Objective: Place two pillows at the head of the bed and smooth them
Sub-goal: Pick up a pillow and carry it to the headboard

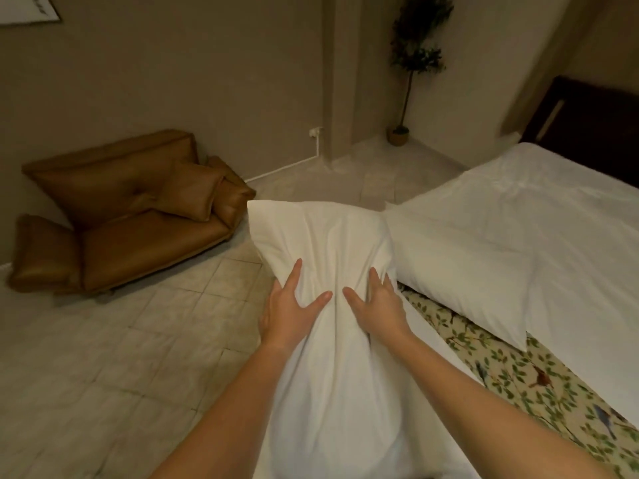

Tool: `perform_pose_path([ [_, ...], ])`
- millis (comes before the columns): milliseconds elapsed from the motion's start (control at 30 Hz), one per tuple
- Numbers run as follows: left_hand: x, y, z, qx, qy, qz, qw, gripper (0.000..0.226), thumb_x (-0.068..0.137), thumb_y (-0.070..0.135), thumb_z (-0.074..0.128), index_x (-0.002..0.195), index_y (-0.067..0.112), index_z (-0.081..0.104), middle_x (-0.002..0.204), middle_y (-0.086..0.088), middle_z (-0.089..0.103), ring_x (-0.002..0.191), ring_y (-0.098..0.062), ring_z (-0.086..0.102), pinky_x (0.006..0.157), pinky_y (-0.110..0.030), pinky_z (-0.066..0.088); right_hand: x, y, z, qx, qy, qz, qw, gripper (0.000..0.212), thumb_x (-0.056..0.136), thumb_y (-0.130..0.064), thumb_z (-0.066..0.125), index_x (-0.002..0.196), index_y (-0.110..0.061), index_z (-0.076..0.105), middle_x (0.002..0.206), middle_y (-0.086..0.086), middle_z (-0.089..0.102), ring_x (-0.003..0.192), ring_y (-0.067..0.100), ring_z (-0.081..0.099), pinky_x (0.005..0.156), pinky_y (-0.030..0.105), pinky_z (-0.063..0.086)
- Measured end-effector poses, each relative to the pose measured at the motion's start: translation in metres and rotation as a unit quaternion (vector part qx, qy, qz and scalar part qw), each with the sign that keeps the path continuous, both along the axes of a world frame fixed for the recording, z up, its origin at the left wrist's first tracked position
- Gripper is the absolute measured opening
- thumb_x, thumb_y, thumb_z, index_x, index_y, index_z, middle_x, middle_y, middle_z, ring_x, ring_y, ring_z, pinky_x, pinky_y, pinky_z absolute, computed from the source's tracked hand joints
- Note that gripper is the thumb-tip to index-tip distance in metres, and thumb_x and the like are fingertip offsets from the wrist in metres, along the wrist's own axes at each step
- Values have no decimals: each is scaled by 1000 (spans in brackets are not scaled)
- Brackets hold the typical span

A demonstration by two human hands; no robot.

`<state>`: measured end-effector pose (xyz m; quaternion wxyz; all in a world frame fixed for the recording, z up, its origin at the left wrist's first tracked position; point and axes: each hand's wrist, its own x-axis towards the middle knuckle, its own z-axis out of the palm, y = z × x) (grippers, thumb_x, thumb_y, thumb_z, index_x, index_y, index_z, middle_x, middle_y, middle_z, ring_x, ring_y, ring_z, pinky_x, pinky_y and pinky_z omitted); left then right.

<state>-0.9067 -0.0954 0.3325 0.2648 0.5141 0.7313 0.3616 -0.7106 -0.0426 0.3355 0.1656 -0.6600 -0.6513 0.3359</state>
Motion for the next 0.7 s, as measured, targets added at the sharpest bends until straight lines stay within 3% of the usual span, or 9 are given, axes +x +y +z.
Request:
perform_pose_path([
  [433, -117, 162, -21, -42, 23, 54, 997, 108, 71, 97, 60, 161, 57, 18, 161, 4, 42, 143, -22, 47, 110, -48, 51, -127, 184, -24, -17, -7, 42, 999, 99, 95, -78, 49, 171, -28, 11, 178, 7, 11, 155, 42, 28, 123, 58, 29],
  [567, -152, 224, -19, -42, 9, 70, 997, 111, 67, 99, 61, 160, 60, 13, 170, 3, 22, 153, -25, 35, 118, -49, 44, -163, 248, -16, -35, -16, 54, 998, 96, 97, -76, 49, 172, -29, 9, 178, 6, 7, 157, 42, 24, 125, 58, 24],
  [700, -189, 289, -6, -25, 32, 75, 996, 115, 71, 92, 66, 165, 53, 11, 173, 18, -8, 159, -26, 22, 122, -49, 38, -201, 313, -6, -37, -26, 58, 997, 97, 97, -76, 49, 172, -28, 10, 178, 8, 7, 157, 42, 25, 125, 58, 25],
])
